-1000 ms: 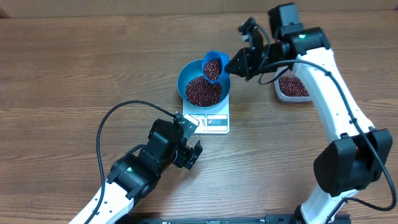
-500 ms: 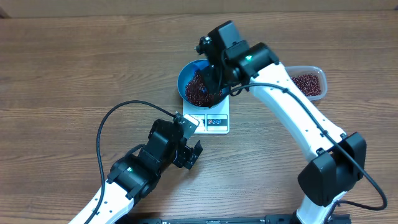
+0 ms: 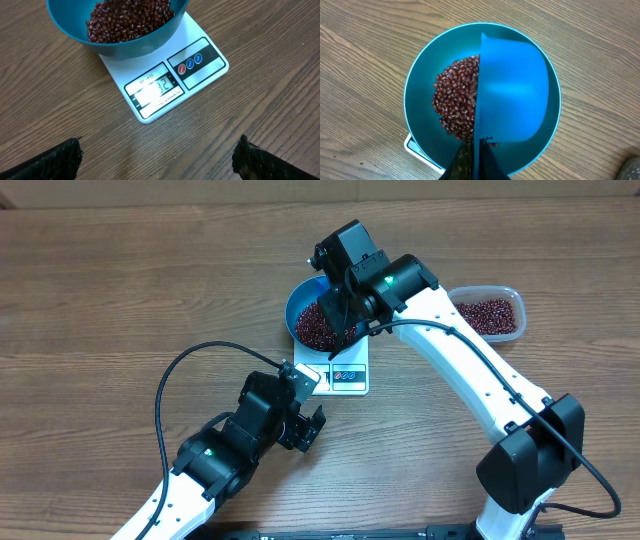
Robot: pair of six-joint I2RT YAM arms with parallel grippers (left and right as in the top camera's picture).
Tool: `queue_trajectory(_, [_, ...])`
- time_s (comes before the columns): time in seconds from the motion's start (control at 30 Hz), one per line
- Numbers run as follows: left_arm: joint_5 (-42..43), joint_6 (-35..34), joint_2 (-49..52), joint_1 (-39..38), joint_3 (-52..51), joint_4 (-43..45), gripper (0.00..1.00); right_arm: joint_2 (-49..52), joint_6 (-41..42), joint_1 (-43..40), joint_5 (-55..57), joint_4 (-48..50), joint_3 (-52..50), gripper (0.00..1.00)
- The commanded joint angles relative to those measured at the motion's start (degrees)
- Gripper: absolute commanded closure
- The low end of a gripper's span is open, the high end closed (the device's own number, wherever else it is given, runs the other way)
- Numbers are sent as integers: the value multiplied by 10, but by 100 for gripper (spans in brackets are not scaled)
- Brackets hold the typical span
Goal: Scoop item into bowl and weigh 150g on scale
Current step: 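Carry the filled scoop over the teal bowl and tip beans in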
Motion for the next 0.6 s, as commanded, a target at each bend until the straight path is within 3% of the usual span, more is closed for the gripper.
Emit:
queue_trajectory(0.0, [-5, -2, 3, 2, -4, 0, 0, -22, 2, -1, 6, 4, 19, 96])
queue_trajectory(0.43, [-5, -2, 3, 2, -4, 0, 1, -22, 2, -1, 6, 4, 19, 96])
queue_trajectory(0.57, [-5, -2, 3, 2, -4, 1, 0, -22, 1, -1, 51, 2, 19, 96])
